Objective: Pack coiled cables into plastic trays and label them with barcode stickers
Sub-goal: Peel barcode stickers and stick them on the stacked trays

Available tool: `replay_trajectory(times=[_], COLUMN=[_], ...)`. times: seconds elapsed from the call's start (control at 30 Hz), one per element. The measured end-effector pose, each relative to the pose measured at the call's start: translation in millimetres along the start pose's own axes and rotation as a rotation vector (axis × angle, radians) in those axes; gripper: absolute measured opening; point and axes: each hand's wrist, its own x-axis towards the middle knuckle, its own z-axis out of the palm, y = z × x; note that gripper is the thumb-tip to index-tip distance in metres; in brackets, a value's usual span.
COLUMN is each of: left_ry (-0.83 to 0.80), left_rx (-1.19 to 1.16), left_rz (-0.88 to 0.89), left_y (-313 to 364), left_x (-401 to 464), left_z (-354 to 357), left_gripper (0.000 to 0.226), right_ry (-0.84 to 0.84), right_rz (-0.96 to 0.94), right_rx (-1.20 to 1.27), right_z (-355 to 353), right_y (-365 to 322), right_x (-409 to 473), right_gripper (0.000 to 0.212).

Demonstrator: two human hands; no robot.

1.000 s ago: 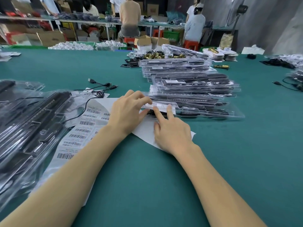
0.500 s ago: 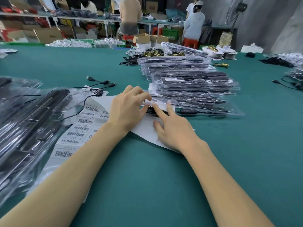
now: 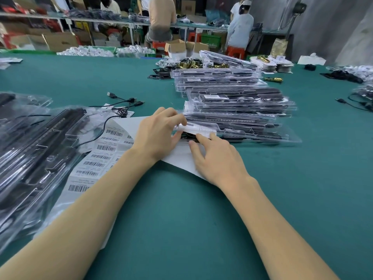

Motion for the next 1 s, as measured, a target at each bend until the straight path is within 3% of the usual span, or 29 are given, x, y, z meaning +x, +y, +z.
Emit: replay_trajectory(times=[0.37,0.7,1.0], left_ry=[-0.053,-0.061,-0.057], left_rx=[-0.107,-0.242,-0.233], left_rz=[-0.001,-0.032,-0.067], left_y=[-3,-11,-13], left_x=[-2,-7,-7], left_z=[0,-6,-4], left_gripper=[0.01,0.021,0.024], right_ry=[-0.099,-0.122,-0.095], right_rz=[0.074,0.054,0.022], right_rx=[-0.271,-0.297,-0.108], right_z=[11,9,-7], right_y=[-10,-8,-5], right_x=[0,-1,-4], right_gripper=[0.058,0.059,0.051])
